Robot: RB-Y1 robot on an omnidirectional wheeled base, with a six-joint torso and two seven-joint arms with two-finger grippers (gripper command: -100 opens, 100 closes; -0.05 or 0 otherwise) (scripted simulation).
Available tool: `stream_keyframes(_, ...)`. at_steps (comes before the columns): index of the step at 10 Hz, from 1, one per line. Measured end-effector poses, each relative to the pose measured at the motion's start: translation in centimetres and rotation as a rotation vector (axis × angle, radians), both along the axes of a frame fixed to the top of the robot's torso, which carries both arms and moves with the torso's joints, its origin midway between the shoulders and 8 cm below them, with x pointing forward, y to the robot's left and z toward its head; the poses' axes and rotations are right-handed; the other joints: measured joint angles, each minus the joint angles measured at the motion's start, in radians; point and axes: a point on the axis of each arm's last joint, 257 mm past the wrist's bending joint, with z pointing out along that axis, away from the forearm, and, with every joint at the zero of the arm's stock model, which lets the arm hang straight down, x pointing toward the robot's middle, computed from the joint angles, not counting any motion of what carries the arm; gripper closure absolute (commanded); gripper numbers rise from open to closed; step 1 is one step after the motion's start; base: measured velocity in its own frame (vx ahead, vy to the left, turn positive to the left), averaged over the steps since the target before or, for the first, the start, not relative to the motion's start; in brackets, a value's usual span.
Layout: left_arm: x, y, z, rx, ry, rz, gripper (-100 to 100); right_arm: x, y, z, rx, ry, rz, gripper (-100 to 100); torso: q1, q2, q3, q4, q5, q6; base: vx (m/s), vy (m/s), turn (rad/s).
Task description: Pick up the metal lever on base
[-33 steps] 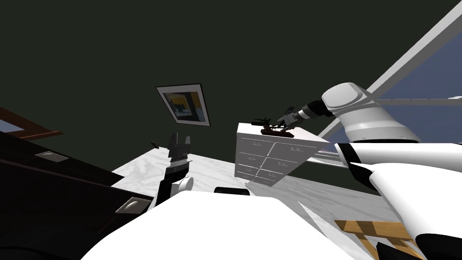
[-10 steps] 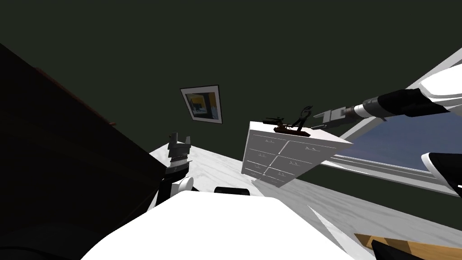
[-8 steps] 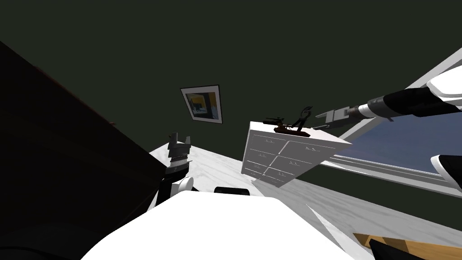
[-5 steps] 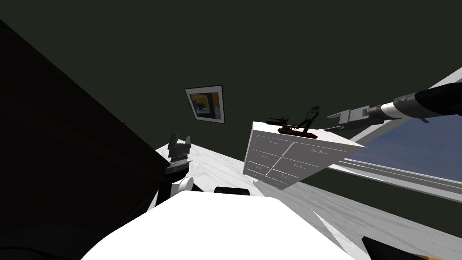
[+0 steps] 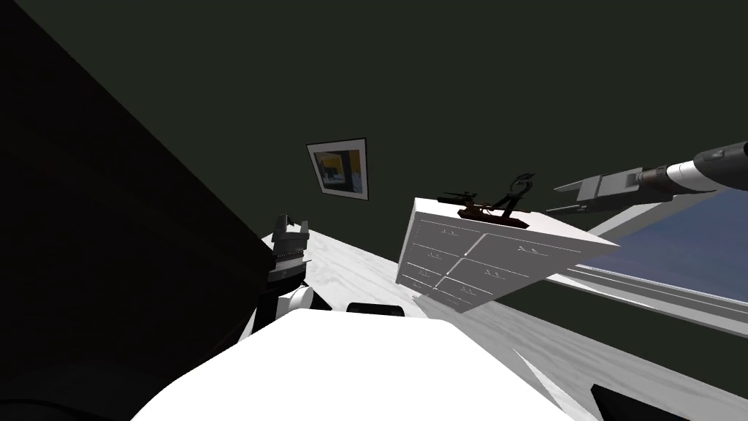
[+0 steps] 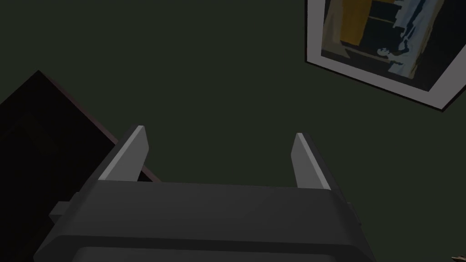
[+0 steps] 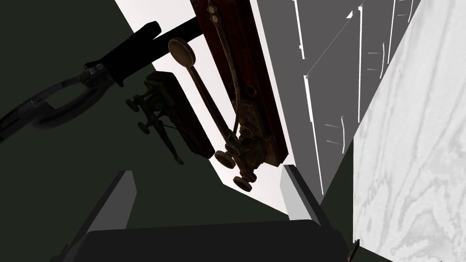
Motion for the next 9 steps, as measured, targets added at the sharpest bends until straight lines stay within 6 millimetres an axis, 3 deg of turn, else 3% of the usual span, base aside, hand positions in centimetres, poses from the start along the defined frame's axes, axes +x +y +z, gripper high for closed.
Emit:
stream_keyframes(5,0.0,0.0,0.0,0.000,0.000,0.000,0,-5.4,-3.9,2.0,-0.032,0.016,-0.100,-100,-0.001,-0.001,-0.001,0.000,0.000,0.000,0.022,0.026,0.091)
stream_keyframes(8,0.0,0.0,0.0,0.000,0.000,0.000,0,-5.8,-4.1,2.0,-0.030,0.015,-0.111,-100,-0.003,0.001,0.000,0.000,-0.001,0.000,0.005,0.006,0.052)
stream_keyframes(9,0.0,0.0,0.0,0.000,0.000,0.000,0,-6.9,-4.8,1.9,-0.035,0.028,-0.132,-100,-0.002,0.000,0.000,0.000,-0.001,-0.001,0.046,0.027,0.214)
